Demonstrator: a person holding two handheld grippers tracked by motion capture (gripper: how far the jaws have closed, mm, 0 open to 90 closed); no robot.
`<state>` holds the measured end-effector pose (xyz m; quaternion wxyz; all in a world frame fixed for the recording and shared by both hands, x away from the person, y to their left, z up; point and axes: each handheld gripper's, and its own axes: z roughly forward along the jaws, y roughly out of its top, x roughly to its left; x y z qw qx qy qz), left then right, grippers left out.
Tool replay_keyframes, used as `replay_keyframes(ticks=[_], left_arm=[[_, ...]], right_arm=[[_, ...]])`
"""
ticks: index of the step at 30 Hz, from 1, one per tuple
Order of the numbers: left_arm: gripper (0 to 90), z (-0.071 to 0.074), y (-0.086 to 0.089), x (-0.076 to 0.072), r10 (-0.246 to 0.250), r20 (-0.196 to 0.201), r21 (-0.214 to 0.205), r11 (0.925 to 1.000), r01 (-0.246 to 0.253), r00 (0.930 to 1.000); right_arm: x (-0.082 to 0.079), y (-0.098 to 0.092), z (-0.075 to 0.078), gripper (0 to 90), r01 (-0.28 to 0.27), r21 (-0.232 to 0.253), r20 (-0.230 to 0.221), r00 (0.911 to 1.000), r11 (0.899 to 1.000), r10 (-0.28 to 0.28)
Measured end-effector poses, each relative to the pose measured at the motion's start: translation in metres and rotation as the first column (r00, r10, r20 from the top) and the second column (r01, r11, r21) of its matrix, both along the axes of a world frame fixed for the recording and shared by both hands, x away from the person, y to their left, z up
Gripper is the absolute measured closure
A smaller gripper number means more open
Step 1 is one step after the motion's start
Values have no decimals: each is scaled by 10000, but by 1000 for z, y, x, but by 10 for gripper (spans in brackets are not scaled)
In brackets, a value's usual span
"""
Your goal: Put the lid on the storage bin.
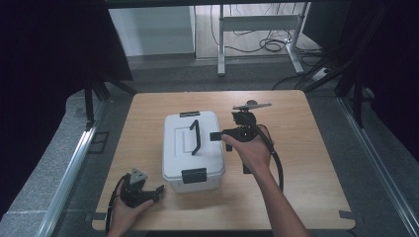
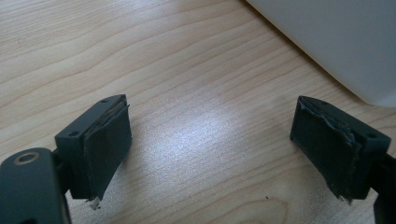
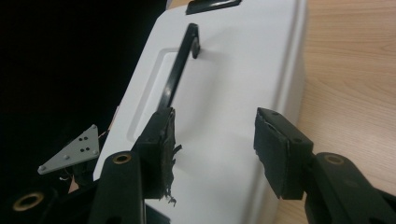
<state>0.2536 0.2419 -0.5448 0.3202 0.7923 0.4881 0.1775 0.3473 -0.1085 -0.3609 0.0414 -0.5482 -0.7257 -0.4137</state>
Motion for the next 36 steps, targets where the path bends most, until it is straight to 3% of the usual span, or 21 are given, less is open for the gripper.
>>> replay_keyframes(ticks=[11,19,23,36], left_arm=[[123,0,0,0,4,16,-8,10000,-4,10000],[124,0,0,0,6,21,-13,10000,-6,10000],[123,0,0,0,10,28,-21,10000,-10,10000],[124,0,0,0,30,14,-43,10000,-30,10000]], right_arm=[[-19,-59,-14,487,640,563,324,9973,9964,-659],[-37,-103,-30,482,1240,1031,381,9910,9869,-1285],[-45,-118,-41,478,1378,1095,443,9887,9844,-1434],[-68,-158,-81,476,1889,1225,48,9816,9743,-1909]])
